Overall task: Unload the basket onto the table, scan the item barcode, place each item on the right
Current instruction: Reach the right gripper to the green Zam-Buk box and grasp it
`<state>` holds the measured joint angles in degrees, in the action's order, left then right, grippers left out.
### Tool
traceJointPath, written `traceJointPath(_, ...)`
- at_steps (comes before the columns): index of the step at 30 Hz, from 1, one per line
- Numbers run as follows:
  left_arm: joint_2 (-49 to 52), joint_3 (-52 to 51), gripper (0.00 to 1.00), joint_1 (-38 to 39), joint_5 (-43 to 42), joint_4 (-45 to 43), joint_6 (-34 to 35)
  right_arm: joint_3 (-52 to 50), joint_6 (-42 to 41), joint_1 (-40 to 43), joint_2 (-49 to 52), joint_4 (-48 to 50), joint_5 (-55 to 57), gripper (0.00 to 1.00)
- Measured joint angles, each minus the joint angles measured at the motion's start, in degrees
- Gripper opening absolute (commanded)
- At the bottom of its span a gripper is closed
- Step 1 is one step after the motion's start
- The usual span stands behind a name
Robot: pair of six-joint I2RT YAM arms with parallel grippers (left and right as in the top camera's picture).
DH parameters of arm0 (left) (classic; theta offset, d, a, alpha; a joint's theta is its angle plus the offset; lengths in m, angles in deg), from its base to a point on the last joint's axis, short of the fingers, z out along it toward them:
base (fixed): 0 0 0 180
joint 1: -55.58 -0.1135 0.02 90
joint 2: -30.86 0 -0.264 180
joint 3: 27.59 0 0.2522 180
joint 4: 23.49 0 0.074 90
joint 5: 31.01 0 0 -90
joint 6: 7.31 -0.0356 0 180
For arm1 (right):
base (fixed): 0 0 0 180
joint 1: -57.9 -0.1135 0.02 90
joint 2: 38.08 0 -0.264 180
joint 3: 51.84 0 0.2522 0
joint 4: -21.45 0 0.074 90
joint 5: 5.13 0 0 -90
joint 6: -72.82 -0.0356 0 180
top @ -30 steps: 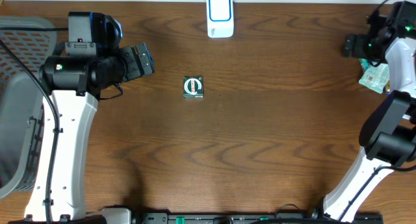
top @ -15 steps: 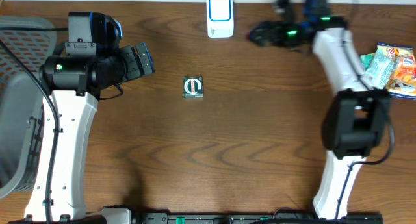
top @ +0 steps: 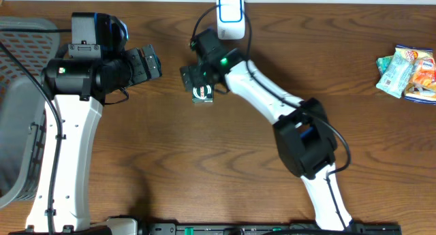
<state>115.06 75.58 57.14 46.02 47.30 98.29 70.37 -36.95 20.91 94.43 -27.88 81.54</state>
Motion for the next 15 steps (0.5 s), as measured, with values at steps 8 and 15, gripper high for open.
traceJointPath(8,0.0,0.0,0.98,0.0,0.0,0.0,0.0,-0.22,-6.47,-3.5,2.43,-6.38,7.72,0.82)
traceJointPath(15,0.0,0.0,0.98,0.0,0.0,0.0,0.0,-0.22,-7.21,-3.3,2.86,-8.48,11.1,0.65)
